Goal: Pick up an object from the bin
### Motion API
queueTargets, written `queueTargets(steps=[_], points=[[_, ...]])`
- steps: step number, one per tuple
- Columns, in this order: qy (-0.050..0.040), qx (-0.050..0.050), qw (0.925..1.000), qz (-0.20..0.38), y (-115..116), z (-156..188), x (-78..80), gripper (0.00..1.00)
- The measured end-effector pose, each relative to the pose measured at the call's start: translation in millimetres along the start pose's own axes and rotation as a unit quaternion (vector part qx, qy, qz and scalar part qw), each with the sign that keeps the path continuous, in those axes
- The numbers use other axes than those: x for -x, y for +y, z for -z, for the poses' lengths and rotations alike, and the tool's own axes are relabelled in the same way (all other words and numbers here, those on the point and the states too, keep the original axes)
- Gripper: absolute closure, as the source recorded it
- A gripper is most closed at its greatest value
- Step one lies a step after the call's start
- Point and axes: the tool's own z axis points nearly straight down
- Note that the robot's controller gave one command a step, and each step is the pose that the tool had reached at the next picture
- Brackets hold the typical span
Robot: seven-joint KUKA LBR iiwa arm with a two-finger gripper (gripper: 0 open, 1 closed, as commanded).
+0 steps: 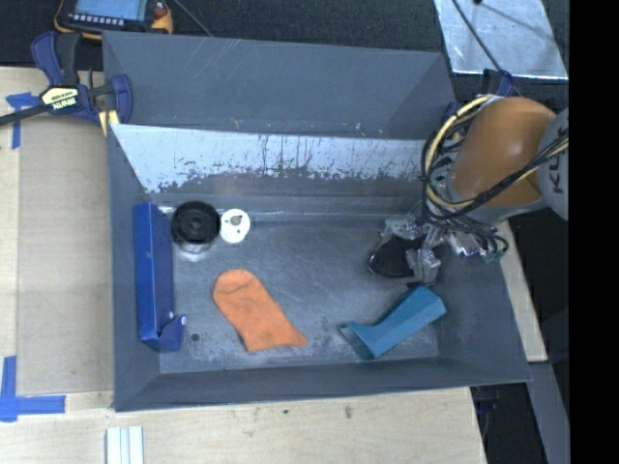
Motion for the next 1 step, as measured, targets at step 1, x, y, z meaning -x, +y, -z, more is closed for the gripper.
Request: queueTargets(steps=[1], points=[[0.0061,0.005,1.0,0.004,-5.2,-1.3,6.6,1.0]])
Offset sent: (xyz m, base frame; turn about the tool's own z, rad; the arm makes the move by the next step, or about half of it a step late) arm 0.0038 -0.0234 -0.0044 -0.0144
